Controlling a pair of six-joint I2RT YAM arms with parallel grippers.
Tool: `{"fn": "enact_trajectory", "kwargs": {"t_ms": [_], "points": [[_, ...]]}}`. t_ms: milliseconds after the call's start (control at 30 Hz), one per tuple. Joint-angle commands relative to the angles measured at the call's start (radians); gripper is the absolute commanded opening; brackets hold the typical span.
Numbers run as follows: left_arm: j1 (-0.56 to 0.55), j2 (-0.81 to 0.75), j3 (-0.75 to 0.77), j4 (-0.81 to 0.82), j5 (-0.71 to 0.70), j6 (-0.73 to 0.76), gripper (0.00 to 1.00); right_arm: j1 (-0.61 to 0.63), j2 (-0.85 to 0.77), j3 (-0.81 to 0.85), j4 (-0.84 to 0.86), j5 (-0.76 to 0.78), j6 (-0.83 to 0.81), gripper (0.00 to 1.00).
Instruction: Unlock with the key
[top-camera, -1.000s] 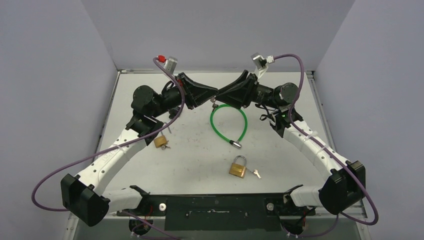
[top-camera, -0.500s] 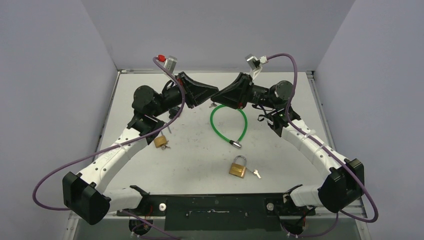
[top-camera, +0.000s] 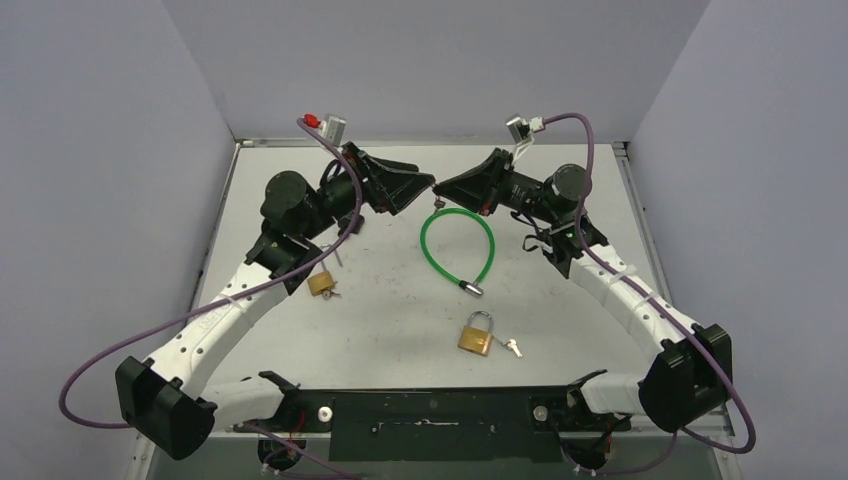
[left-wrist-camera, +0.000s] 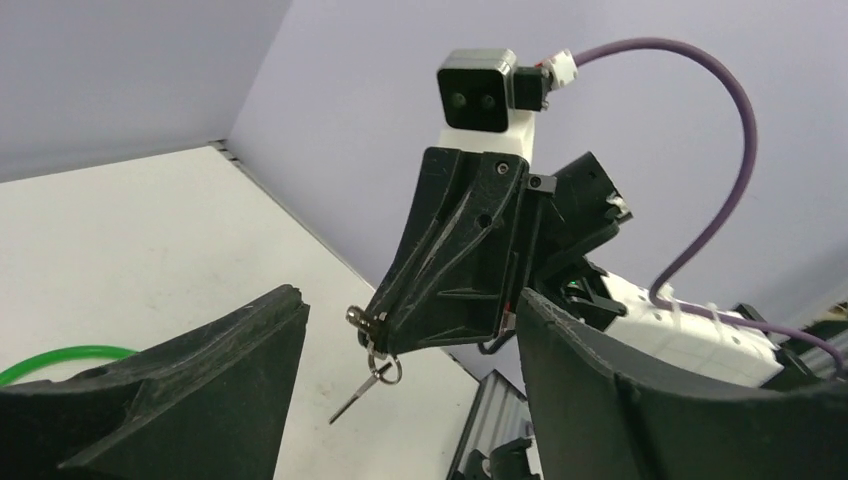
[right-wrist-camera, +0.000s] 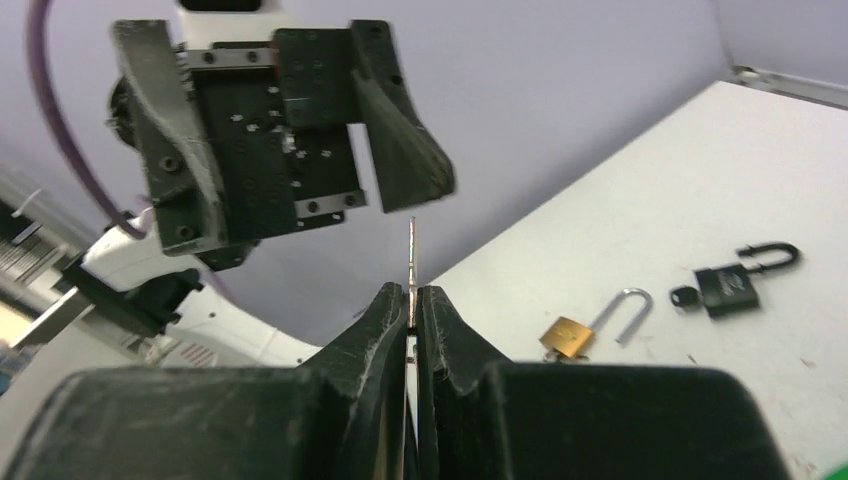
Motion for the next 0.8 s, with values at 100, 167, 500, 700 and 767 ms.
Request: {"fn": "enact_trajectory", "kwargs": {"t_ms": [100, 167, 500, 700, 767], "points": [[-0.011, -0.056, 0.073, -0.300, -0.211, 0.201, 0.75, -0.046, -0.153, -0.055, -0.335, 0.288, -0.266, 0.00], [-0.034, -0.030, 0.080, -0.368, -0.247, 0.218, 0.75, -0.053, -0.188, -0.065, -0.454, 0.410, -0.328, 0.00], [-0.286, 0.294, 0.080, -0.378, -0.430, 0.253, 0.72, -0.194, -0.323, -0.221, -0.803, 0.769, -0.311, 0.00], [-0.333, 0.572, 0.242, -0.530, -0.489, 0.310, 0.71, -0.300, -0.388, -0.317, -0.909, 0.757, -0.276, 0.00], [-0.340, 0.645, 0.298, -0.558, -0.477, 0.327, 0.70, -0.307, -0.398, -0.332, -0.931, 0.769, -0.281, 0.00]]}}
